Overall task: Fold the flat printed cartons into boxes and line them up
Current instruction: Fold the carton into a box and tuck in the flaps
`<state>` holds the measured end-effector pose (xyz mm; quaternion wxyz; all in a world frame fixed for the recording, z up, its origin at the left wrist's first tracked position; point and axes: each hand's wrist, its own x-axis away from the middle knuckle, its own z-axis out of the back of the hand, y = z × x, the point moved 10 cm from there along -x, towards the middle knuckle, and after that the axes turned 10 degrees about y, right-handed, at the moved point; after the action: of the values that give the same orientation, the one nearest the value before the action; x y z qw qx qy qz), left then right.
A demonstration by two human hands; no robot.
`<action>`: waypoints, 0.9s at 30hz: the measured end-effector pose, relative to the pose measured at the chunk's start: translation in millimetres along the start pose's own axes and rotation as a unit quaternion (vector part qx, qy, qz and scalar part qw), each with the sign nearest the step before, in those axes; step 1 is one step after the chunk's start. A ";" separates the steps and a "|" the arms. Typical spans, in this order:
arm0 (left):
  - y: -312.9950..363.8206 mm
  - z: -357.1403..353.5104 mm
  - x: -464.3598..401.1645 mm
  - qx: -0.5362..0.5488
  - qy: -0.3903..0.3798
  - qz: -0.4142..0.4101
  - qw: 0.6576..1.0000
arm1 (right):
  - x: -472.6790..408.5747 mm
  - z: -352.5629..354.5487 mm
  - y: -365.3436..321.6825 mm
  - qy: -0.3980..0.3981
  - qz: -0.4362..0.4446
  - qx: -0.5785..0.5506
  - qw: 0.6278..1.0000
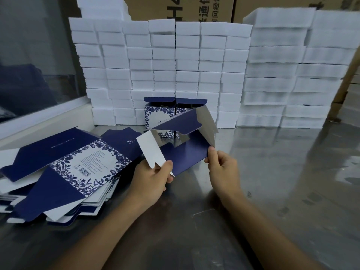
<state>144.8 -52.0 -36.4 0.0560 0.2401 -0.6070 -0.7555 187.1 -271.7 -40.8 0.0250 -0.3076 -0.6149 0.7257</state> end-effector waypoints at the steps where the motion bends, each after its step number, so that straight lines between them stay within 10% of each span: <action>1: 0.1 0.3 -0.5 0.001 0.001 -0.001 1.000 | 0.8 -0.8 -0.8 -0.007 0.007 0.013 1.000; 13: 15.0 8.2 -1.5 -0.059 0.020 -0.074 0.995 | 5.4 26.0 -28.1 0.099 0.080 0.016 0.992; 27: 67.6 29.6 13.8 -0.146 0.135 -0.323 0.925 | 33.4 0.7 -78.0 -0.010 0.204 -0.068 0.976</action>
<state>106.0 -48.1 27.8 -0.0753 0.5122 -0.3657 -0.7735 133.0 -239.6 16.2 -0.1507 -0.4207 -0.5875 0.6746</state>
